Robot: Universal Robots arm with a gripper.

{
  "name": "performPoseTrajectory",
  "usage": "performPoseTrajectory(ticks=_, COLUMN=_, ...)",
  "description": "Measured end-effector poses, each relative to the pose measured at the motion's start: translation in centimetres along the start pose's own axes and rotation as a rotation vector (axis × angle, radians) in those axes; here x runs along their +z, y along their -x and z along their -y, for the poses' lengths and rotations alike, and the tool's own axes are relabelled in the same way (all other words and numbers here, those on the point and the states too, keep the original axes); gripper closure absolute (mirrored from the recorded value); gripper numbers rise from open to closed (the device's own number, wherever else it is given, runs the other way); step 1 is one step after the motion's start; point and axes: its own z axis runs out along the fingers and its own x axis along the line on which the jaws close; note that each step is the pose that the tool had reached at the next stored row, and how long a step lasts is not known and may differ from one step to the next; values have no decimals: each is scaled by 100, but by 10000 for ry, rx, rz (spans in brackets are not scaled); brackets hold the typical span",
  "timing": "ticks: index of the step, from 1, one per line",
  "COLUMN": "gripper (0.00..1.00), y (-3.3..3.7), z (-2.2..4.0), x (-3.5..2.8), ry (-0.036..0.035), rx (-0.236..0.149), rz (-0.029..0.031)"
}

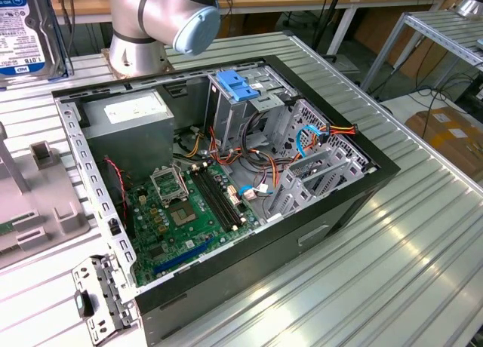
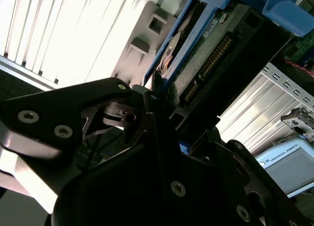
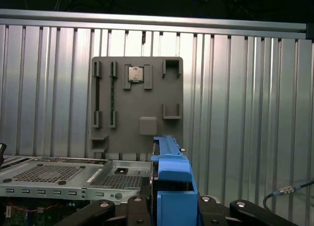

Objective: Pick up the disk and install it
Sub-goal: 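Pick up the disk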

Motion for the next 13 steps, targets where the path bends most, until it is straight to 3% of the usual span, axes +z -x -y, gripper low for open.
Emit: performPoseTrajectory(ticks=13, gripper=64, y=-9, z=219, x=-6, ry=7, rx=0, rz=0)
